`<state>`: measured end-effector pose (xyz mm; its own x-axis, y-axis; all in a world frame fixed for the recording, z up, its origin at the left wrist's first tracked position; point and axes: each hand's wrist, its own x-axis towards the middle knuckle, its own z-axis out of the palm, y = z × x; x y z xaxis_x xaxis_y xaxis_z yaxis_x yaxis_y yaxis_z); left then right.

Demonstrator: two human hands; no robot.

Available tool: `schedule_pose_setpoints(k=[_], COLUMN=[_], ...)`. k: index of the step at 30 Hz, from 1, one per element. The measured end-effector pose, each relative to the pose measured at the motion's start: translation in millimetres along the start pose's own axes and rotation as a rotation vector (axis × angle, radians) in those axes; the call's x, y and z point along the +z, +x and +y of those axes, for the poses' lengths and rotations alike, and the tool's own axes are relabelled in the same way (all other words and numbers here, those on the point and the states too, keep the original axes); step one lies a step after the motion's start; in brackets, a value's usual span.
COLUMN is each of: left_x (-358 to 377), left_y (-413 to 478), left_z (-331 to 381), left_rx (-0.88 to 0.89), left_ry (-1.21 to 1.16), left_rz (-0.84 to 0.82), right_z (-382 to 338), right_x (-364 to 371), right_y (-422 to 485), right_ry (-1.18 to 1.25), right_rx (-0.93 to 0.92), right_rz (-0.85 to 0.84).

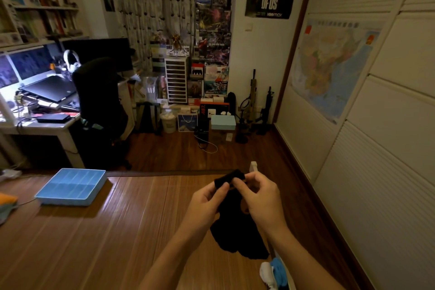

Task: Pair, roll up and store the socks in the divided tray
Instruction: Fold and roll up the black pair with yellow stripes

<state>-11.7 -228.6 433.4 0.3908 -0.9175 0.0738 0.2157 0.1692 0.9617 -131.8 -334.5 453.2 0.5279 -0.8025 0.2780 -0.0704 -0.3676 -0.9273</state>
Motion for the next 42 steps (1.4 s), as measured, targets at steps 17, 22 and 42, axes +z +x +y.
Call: schedule_pose_setpoints(k=[17,22,42], left_x=[-17.9,-22.3,-8.3], left_y=[13.9,13.7,-14.1], left_z=[14.2,-14.0,-46.5], left_rx=[0.169,0.08,-0.409], left_ry=[0.183,0.23,-0.417], left_rz=[-0.116,-0.187,-0.282], right_z=[-54.3,-70.7,23.3], right_x=[-29.1,-41.1,-80.1], right_y=[34.2,50.0,102.2], right_ry=[-0.099,0.11,0.452], right_rx=[-0.186,-0.128,0.5], right_rz=[-0.302,-0.255,0.037])
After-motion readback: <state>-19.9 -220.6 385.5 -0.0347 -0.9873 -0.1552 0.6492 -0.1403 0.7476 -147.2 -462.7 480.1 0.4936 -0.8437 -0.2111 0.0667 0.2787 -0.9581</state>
